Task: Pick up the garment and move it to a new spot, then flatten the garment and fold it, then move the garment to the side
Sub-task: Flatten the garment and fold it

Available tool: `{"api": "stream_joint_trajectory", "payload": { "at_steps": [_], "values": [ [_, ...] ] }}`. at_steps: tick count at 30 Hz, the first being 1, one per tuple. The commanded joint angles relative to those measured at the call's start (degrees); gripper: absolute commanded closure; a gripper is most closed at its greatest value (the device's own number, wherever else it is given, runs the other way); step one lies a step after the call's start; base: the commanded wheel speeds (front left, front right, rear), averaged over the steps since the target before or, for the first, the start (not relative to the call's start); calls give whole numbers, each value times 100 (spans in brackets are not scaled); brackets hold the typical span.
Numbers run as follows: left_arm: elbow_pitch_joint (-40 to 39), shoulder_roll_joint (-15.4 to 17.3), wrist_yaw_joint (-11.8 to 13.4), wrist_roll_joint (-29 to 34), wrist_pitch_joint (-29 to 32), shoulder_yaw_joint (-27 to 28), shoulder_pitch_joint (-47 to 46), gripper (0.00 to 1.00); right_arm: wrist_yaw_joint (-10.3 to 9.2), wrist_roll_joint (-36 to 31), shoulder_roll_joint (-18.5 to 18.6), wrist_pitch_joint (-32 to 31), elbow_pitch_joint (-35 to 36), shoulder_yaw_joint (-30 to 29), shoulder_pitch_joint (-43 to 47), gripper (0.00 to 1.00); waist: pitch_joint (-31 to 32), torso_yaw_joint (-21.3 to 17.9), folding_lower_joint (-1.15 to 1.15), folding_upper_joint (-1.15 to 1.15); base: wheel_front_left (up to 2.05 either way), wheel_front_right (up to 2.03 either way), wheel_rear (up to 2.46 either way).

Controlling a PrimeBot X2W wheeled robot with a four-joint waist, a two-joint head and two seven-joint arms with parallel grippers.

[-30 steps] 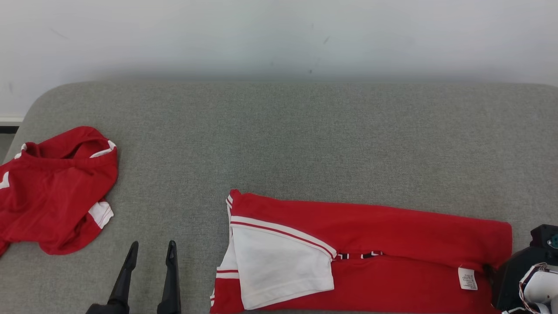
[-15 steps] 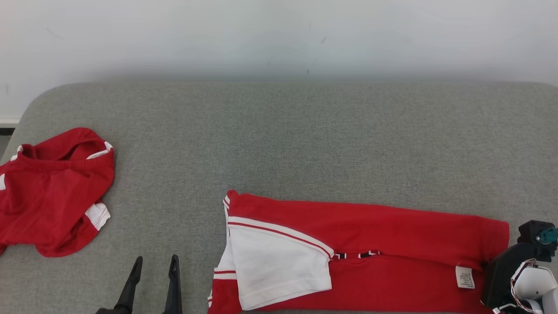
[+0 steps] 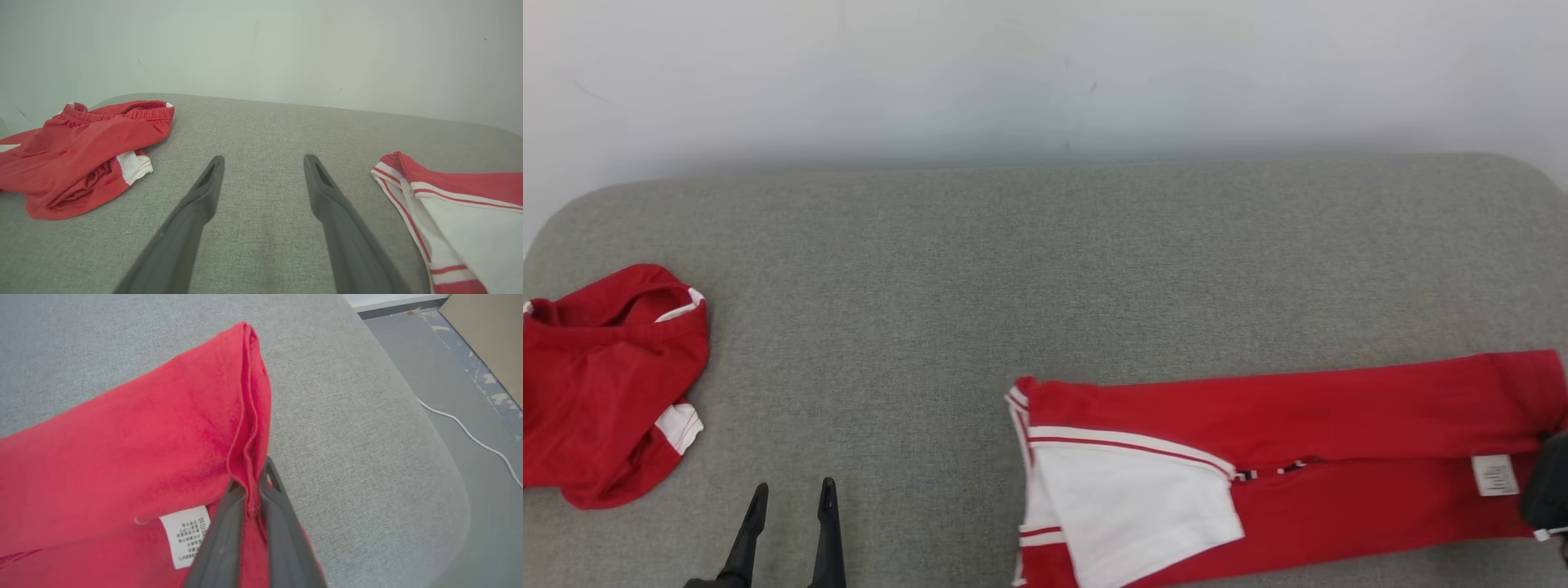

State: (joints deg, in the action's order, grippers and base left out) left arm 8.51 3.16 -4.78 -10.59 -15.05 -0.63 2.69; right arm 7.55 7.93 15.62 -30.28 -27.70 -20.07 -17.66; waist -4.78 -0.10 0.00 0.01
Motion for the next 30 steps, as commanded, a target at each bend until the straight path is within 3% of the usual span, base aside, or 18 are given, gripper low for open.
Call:
{"api": "stream_joint_trajectory", "payload": {
  "at_steps": [1,10,13,23,30],
  "values": [
    [-9,10,8,-6,-16,26,42,0,-14,-180,94,2,121,-221,3,100,12,-70,0,-1,0,0,0],
    [17,1,-11,-1,-16,-36,16,0,-14,-726,89,-66,634,-920,223,100,39,-158,0,-1,0,0,0],
    [54,-7,5,-34,-16,-74,30,0,-14,-677,-101,-147,992,-763,341,100,115,-162,0,-1,0,0,0],
    [137,-16,-13,-146,-16,-119,109,0,-15,-72,-541,-482,1943,1171,789,100,360,-44,0,-1,0,0,0],
    [152,-21,4,-169,-16,-138,177,0,-15,429,-510,-644,1990,2534,744,100,476,94,0,-1,0,0,0]
  ]
}}
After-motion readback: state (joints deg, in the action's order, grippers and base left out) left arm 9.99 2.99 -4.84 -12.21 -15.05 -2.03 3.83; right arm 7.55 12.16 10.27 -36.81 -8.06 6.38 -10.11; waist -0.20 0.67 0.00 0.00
